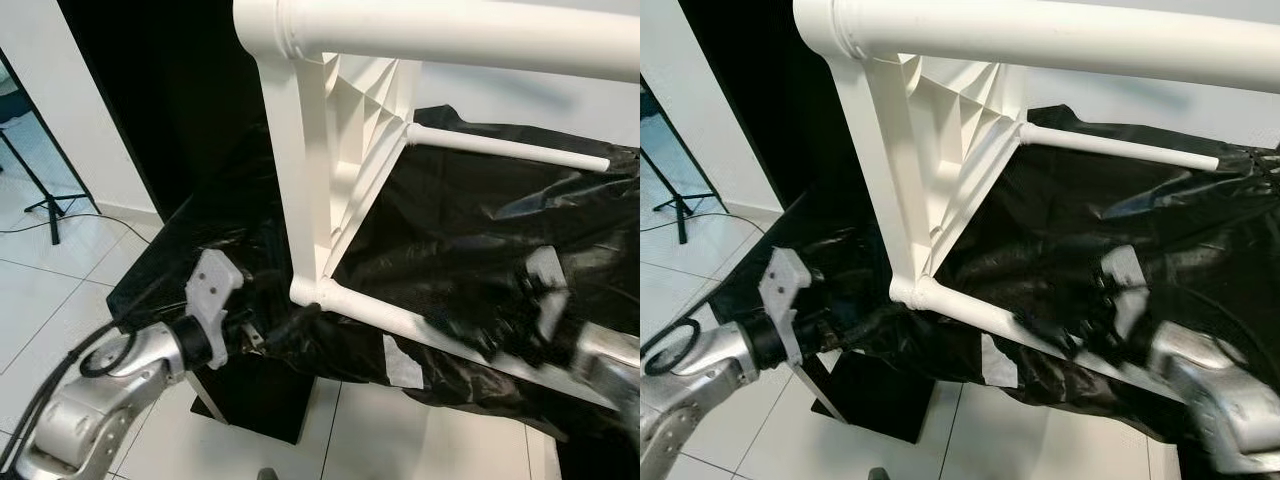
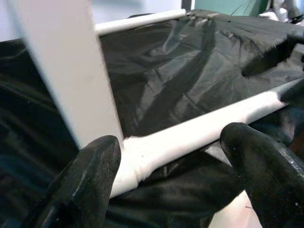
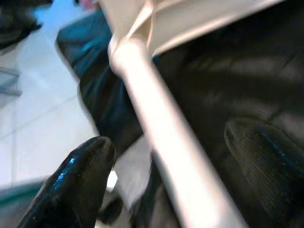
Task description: Building children table
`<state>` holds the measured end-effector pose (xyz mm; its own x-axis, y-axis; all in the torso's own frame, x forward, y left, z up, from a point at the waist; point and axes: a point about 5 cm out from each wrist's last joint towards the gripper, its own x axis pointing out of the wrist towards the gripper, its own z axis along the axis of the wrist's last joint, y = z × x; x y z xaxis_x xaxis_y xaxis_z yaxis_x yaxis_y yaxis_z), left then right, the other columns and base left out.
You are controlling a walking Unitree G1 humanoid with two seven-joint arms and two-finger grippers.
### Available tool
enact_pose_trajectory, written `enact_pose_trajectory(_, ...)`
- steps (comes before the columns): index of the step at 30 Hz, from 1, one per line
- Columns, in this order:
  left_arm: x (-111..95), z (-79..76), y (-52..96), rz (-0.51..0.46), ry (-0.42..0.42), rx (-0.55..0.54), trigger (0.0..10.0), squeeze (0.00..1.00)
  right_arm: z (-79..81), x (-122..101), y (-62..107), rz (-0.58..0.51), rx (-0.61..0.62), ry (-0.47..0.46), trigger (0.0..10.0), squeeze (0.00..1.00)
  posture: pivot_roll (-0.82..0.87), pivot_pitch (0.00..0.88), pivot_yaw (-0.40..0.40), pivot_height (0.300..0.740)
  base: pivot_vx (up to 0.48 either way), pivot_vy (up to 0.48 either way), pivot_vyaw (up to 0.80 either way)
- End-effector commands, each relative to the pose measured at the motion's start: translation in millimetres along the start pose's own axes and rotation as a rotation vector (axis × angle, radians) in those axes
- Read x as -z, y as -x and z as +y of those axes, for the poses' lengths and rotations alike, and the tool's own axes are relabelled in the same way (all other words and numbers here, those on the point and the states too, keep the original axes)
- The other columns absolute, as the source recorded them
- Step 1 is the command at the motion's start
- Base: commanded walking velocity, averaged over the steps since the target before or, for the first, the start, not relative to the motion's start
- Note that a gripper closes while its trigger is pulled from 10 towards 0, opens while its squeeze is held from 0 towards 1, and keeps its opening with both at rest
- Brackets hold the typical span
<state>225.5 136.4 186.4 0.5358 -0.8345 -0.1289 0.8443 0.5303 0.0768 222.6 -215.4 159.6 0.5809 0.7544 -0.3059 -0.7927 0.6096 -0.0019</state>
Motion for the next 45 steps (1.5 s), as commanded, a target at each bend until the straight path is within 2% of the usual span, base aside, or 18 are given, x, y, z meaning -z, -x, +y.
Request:
enact_pose_trajectory(1,-1.4,-5.1,-1.9,0.001,-0.023,0.111,10.0,0.0,3.8,2.8,3.9,0.047,-0.064,-0.002,10.0,0.0,-0.02,0.006,-0.005,0.74,0.0,0.0,0.0)
enact_pose_trajectory(5,-2.5,-4.9,-3.6,-0.004,-0.029,0.113,10.0,0.0,2.2,10.8,13.4,0.146,-0.107,0.007,10.0,0.0,-0.02,0.007,-0.009,0.74,0.0,0.0,0.0)
enact_pose_trajectory(10,-3.9,-6.4,-5.4,-0.016,-0.027,0.114,10.0,0.0,-2.1,18.4,20.5,0.229,-0.13,0.021,10.0,0.0,-0.02,0.007,-0.015,0.74,0.0,0.0,0.0)
enact_pose_trajectory(12,-3.9,-6.4,-5.4,-0.016,-0.027,0.114,10.0,0.0,-2.1,18.4,20.5,0.229,-0.13,0.021,10.0,0.0,-0.02,0.007,-0.015,0.74,0.0,0.0,0.0)
enact_pose_trajectory(14,-4.8,-8.1,-7.7,-0.026,-0.031,0.114,10.0,0.0,-14.4,25.0,24.9,0.298,-0.122,0.05,10.0,0.0,-0.02,0.007,-0.021,0.74,0.0,0.0,0.0)
enact_pose_trajectory(27,-6.8,-8.7,-8.3,-0.043,-0.034,0.09,10.0,0.0,-35.5,39.7,30.4,0.42,-0.128,0.084,10.0,0.0,-0.01,0.0,-0.034,0.74,0.0,0.0,0.0)
enact_pose_trajectory(30,-6.9,-9.2,-8.5,-0.047,-0.031,0.084,10.0,0.0,-48.4,47.6,36.9,0.489,-0.096,0.121,10.0,0.0,0.0,0.0,-0.036,0.74,0.0,0.0,0.0)
enact_pose_trajectory(34,-7.1,-9.5,-8.6,-0.049,-0.031,0.083,10.0,0.0,-52.6,48.9,38.4,0.505,-0.091,0.135,10.0,0.0,0.0,0.0,-0.036,0.74,0.0,0.0,0.0)
enact_pose_trajectory(36,-8.0,-8.9,-9.2,-0.055,-0.03,0.08,10.0,0.0,-65.3,50.2,39.3,0.539,-0.063,0.183,10.0,0.0,0.0,0.0,-0.036,0.74,0.0,0.0,0.0)
enact_pose_trajectory(44,-9.4,-9.2,-9.8,-0.064,-0.029,0.077,10.0,0.0,-99.3,46.0,30.0,0.572,0.082,0.306,10.0,0.0,0.0,0.0,-0.038,0.74,0.0,0.0,0.0)
enact_pose_trajectory(45,-9.4,-9.2,-9.8,-0.064,-0.029,0.077,10.0,0.0,-99.3,46.0,30.0,0.572,0.082,0.306,10.0,0.0,0.0,0.0,-0.038,0.74,0.0,0.0,0.0)
